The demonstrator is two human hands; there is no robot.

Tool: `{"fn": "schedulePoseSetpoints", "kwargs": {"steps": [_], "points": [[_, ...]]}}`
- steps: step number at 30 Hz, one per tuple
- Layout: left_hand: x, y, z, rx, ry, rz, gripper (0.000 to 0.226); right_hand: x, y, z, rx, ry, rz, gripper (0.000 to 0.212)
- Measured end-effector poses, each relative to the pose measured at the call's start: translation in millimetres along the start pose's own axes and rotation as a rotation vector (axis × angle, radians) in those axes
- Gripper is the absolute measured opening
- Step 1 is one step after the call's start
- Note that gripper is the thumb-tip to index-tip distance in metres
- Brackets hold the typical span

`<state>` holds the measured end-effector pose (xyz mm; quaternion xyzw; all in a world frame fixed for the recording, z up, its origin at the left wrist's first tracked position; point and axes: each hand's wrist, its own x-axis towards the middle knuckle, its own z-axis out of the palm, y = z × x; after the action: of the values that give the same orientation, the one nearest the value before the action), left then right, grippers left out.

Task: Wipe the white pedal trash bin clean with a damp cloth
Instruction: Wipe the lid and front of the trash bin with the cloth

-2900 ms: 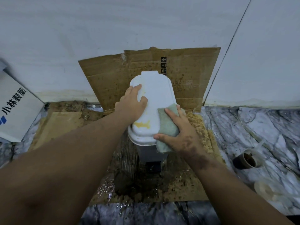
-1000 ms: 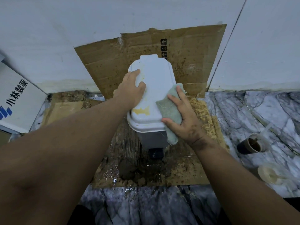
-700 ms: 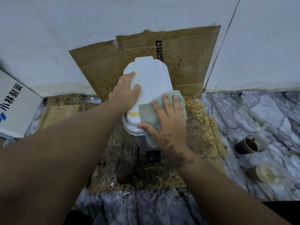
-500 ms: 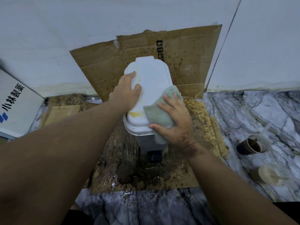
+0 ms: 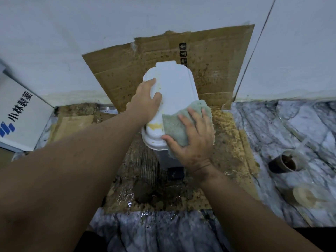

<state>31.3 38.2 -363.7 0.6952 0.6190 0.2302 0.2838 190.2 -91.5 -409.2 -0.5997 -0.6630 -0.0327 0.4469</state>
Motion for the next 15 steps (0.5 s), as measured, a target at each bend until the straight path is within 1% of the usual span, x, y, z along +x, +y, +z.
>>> {"fn": "schedulePoseSetpoints", "kwargs": {"steps": [1,3,4,6,8,10,12,14,15], "points": [[0.6,-0.2,0.4,0.002,0.004,-0.004,0.076,0.4,5.4,0.4,0.058,0.024,0.003,0.071],[2.5,-0.2,1.1,0.008,0.012,-0.015,0.074,5.1,22.7,-3.0,0.287,0.005,0.067,0.065],[3.0,0.3,1.2,0.007,0.007,-0.017,0.074,7.8,31.7,-4.6,0.43,-0.042,0.135,0.065],[2.4,0.9,0.7,-0.004,-0.017,-0.008,0.075,14.2,46.5,-7.6,0.646,-0.167,0.249,0.071],[1.6,-0.1,0.0,-0.008,-0.024,-0.004,0.075,17.2,53.8,-8.0,0.745,-0.23,0.295,0.077],[2.0,-1.0,0.0,-0.012,-0.011,-0.008,0.074,9.5,41.7,-6.6,0.764,-0.169,0.398,0.076],[1.6,-0.5,0.6,-0.01,-0.001,-0.007,0.073,-10.2,11.5,-2.5,0.654,-0.032,0.504,0.077],[0.0,-0.2,-0.2,-0.01,0.005,-0.003,0.073,-27.9,-15.5,5.6,0.462,0.065,0.472,0.083],[-0.9,-0.3,-1.0,-0.009,0.003,-0.002,0.074,-29.9,-20.2,8.1,0.413,0.085,0.453,0.084]]}}
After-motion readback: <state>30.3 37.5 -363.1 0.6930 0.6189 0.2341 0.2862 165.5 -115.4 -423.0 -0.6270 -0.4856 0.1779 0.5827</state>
